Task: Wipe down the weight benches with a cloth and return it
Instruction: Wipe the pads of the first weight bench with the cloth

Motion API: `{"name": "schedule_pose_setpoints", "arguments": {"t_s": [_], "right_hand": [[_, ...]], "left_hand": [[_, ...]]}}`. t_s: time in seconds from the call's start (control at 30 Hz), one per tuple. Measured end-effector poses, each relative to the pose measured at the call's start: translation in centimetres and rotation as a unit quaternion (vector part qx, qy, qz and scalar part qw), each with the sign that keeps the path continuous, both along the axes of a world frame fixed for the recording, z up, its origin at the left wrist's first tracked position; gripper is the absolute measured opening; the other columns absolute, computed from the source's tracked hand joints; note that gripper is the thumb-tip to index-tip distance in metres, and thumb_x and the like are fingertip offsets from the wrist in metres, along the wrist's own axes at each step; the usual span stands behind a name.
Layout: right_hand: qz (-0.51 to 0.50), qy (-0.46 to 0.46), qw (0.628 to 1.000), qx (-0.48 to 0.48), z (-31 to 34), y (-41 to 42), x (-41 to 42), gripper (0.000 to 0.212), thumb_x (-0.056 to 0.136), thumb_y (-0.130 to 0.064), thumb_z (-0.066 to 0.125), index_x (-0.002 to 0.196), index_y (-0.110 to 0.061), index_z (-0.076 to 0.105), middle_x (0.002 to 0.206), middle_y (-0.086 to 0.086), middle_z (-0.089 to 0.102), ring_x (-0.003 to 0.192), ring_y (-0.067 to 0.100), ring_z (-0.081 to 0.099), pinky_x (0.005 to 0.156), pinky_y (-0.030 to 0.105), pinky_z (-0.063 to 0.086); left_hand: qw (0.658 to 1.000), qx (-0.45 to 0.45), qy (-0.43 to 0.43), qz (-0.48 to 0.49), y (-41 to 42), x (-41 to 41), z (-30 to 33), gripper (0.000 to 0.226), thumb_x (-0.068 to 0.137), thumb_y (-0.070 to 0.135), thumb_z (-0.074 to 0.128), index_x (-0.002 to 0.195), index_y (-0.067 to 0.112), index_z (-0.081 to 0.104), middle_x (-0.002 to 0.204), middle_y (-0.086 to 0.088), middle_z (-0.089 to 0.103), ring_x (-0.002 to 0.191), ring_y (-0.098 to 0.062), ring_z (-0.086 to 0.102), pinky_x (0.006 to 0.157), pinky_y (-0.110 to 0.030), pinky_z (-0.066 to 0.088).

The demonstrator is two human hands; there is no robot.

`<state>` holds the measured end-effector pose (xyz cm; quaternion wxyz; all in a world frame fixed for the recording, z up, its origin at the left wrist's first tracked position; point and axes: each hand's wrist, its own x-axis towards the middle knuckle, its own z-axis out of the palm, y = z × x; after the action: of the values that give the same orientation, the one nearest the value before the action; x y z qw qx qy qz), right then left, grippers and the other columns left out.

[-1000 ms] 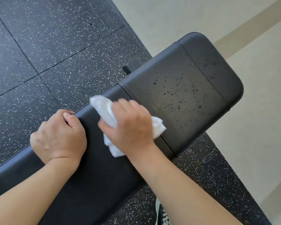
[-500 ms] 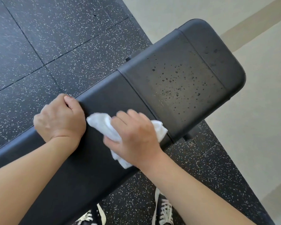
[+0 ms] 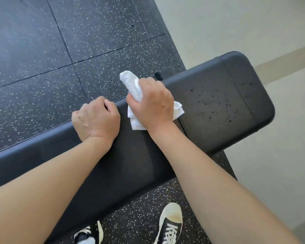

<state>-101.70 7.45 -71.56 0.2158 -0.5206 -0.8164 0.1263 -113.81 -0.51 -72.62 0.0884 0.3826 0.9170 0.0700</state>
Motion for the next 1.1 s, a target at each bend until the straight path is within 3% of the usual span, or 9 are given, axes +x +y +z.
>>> {"name": "schedule_pose_setpoints", "arguments": {"t_s": [0.27, 0.33, 0.4, 0.47, 0.6, 0.73, 0.87, 0.97, 1.1], "right_hand": [[0.028, 0.015, 0.999, -0.008, 0.6, -5.8, -0.5, 0.025, 0.080, -0.029, 0.072, 0.073, -0.013, 0.055, 0.071, 0.005, 0.053, 0.064, 0.029, 0.050, 0.053, 0.040, 0.040], [0.092, -0.012, 0.996, 0.006, 0.5, -7.2, 1.5, 0.023, 0.081, -0.030, 0.068, 0.073, -0.014, 0.054, 0.071, 0.003, 0.051, 0.065, 0.027, 0.047, 0.054, 0.041, 0.040], [0.164, -0.032, 0.986, 0.019, 0.4, -8.1, 4.2, 0.022, 0.081, -0.029, 0.066, 0.074, -0.014, 0.051, 0.072, 0.002, 0.046, 0.065, 0.024, 0.043, 0.054, 0.041, 0.040], [0.236, -0.042, 0.970, 0.036, 0.5, -7.8, 6.7, 0.022, 0.083, -0.026, 0.066, 0.074, -0.013, 0.051, 0.072, 0.002, 0.044, 0.064, 0.023, 0.040, 0.052, 0.042, 0.040], [0.251, -0.081, 0.962, 0.072, 1.0, -4.9, 7.9, 0.031, 0.094, -0.031, 0.063, 0.072, -0.010, 0.053, 0.070, 0.006, 0.046, 0.061, 0.028, 0.046, 0.052, 0.042, 0.044], [0.063, -0.097, 0.993, 0.023, 1.0, -4.1, 4.6, 0.039, 0.096, -0.042, 0.052, 0.077, -0.009, 0.052, 0.074, 0.009, 0.051, 0.066, 0.032, 0.051, 0.055, 0.035, 0.037], [-0.058, -0.069, 0.996, -0.029, 0.6, -6.1, -1.8, 0.033, 0.096, -0.040, 0.055, 0.085, -0.008, 0.054, 0.085, 0.010, 0.057, 0.076, 0.033, 0.053, 0.061, 0.042, 0.044], [-0.018, -0.069, 0.997, -0.016, 0.9, -9.8, -8.7, 0.027, 0.092, -0.034, 0.066, 0.086, -0.010, 0.057, 0.084, 0.009, 0.057, 0.074, 0.031, 0.053, 0.061, 0.041, 0.043], [0.133, -0.055, 0.990, -0.002, 0.8, -18.4, -17.2, 0.025, 0.083, -0.037, 0.066, 0.085, -0.014, 0.058, 0.082, 0.004, 0.055, 0.073, 0.027, 0.051, 0.061, 0.037, 0.033]], "left_hand": [[0.995, 0.010, -0.055, -0.079, -1.4, -1.0, 0.9, 0.029, 0.105, 0.026, 0.034, 0.092, 0.016, 0.057, 0.091, -0.013, 0.069, 0.091, -0.038, 0.061, 0.082, -0.044, 0.032], [0.984, 0.008, -0.078, -0.161, -2.9, -2.0, 1.2, 0.029, 0.105, 0.024, 0.039, 0.116, 0.014, 0.063, 0.109, -0.012, 0.070, 0.102, -0.039, 0.061, 0.091, -0.048, 0.038], [0.970, -0.014, -0.085, -0.226, -5.1, -3.8, 1.6, 0.040, 0.106, 0.029, 0.043, 0.140, 0.012, 0.056, 0.128, -0.012, 0.067, 0.113, -0.039, 0.060, 0.098, -0.051, 0.041], [0.970, -0.037, -0.080, -0.226, -7.6, -6.2, 2.1, 0.045, 0.108, 0.036, 0.043, 0.143, 0.010, 0.053, 0.130, -0.014, 0.065, 0.114, -0.040, 0.060, 0.098, -0.052, 0.044], [0.976, -0.079, -0.072, -0.188, -12.5, -11.5, 3.1, 0.056, 0.105, 0.046, 0.030, 0.134, 0.008, 0.059, 0.121, -0.017, 0.068, 0.108, -0.043, 0.062, 0.092, -0.055, 0.047], [0.976, -0.107, -0.062, -0.181, -16.2, -15.6, 3.4, 0.058, 0.106, 0.047, 0.025, 0.128, 0.008, 0.062, 0.116, -0.016, 0.069, 0.105, -0.043, 0.064, 0.089, -0.054, 0.047], [0.979, -0.095, -0.071, -0.165, -18.4, -18.6, 3.1, 0.038, 0.110, 0.038, 0.032, 0.112, 0.017, 0.064, 0.105, -0.011, 0.071, 0.101, -0.039, 0.066, 0.082, -0.050, 0.049], [0.981, -0.100, -0.081, -0.144, -19.1, -20.3, 2.4, 0.036, 0.110, 0.040, 0.028, 0.093, 0.024, 0.056, 0.098, -0.003, 0.069, 0.099, -0.036, 0.065, 0.073, -0.043, 0.042], [0.985, -0.120, -0.086, -0.090, -20.2, -22.1, 1.9, 0.044, 0.108, 0.043, 0.025, 0.082, 0.025, 0.055, 0.089, -0.004, 0.068, 0.087, -0.035, 0.062, 0.069, -0.041, 0.038]]}}
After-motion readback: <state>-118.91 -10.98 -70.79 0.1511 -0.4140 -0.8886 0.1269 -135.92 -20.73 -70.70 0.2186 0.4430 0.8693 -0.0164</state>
